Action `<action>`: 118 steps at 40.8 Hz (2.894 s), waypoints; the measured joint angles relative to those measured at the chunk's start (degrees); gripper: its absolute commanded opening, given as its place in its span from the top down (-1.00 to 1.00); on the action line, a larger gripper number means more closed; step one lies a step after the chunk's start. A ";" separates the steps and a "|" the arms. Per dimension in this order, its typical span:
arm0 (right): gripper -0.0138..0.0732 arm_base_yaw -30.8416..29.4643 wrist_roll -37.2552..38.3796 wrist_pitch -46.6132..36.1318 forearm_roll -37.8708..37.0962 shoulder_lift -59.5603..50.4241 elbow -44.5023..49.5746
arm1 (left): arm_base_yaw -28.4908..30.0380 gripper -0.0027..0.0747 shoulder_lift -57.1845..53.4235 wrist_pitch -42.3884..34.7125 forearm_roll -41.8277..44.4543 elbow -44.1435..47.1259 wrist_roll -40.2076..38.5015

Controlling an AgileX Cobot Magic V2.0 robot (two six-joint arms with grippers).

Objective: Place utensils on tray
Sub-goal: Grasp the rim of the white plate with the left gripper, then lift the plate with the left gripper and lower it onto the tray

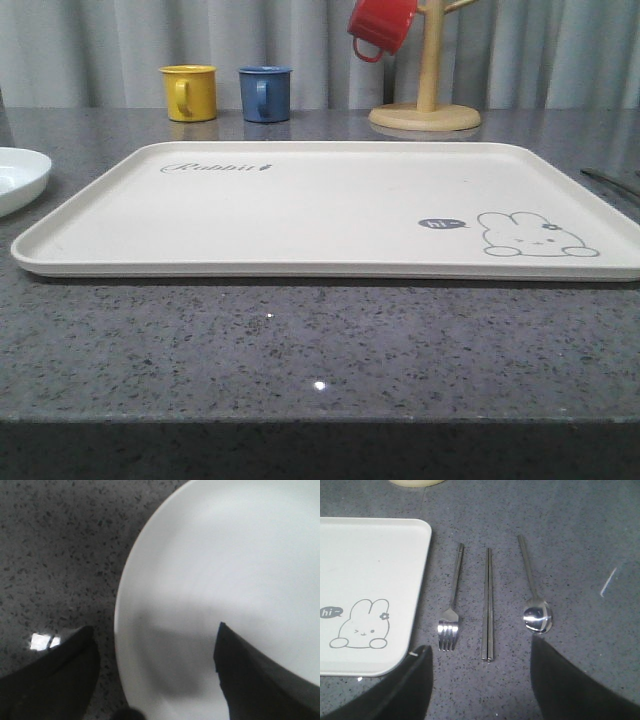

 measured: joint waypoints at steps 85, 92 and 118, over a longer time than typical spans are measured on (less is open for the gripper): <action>-0.37 0.00 0.00 0.21 -0.02 0.00 0.00 | -24.44 0.98 -3.69 6.40 -10.73 -10.13 3.13; -0.37 0.00 0.00 0.21 -0.02 0.00 0.00 | -28.79 0.98 1.01 4.43 -10.73 -10.13 3.13; -0.37 0.00 0.00 0.21 -0.02 0.00 0.00 | -30.30 -0.25 8.73 0.06 -11.35 -10.35 3.13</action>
